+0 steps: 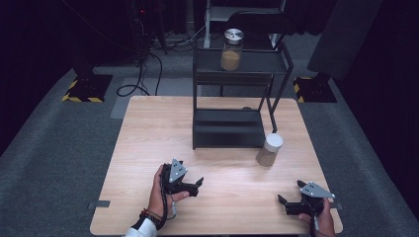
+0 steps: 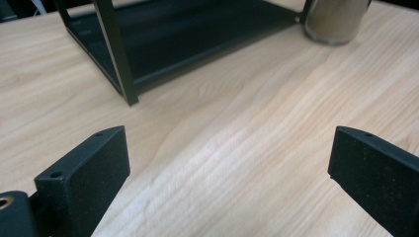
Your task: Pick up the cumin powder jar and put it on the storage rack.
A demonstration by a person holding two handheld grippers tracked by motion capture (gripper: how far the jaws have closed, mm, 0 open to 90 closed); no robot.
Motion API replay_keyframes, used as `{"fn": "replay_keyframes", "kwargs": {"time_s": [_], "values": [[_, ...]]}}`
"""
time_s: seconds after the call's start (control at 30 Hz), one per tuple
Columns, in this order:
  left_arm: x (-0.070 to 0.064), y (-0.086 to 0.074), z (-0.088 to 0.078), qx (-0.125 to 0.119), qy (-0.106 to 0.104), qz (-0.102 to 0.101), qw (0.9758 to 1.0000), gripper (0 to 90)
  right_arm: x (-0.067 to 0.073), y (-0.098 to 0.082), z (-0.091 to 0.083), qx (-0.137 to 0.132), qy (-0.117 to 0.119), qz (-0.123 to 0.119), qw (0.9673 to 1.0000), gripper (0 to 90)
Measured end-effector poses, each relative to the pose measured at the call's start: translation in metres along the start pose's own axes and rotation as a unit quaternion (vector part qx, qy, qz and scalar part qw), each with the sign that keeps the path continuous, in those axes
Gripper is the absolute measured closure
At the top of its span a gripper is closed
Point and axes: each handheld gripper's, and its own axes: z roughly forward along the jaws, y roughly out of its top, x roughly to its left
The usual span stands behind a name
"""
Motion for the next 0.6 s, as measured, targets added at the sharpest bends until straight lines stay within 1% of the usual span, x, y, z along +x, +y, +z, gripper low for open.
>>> {"fn": "replay_keyframes", "kwargs": {"time_s": [0.03, 0.1, 0.17, 0.3, 0.4, 0.6], "values": [[0.0, -0.002, 0.0, 0.0, -0.002, -0.006, 1.0, 2.3, 0.0, 0.0, 0.0, 0.0, 0.0, 0.0, 1.0, 0.0], [-0.001, -0.005, 0.001, 0.005, -0.001, -0.004, 1.0, 2.3, 0.0, 0.0, 0.0, 0.0, 0.0, 0.0, 1.0, 0.0], [0.0, -0.009, 0.001, 0.008, -0.004, -0.007, 0.9999, 2.5, 0.0, 0.0, 0.0, 0.001, 0.001, 0.001, 1.0, 0.0], [-0.001, -0.013, 0.002, 0.019, -0.008, -0.006, 0.9998, 2.6, -0.001, 0.0, 0.0, 0.001, 0.002, 0.002, 1.0, 0.0], [-0.001, -0.017, 0.003, 0.026, -0.011, -0.012, 0.9995, 2.6, -0.001, 0.0, 0.0, 0.001, 0.001, 0.002, 1.0, 0.0], [-0.002, -0.025, 0.005, 0.042, -0.015, -0.015, 0.9989, 2.7, -0.001, 0.0, 0.0, 0.001, 0.001, 0.001, 1.0, 0.0]]}}
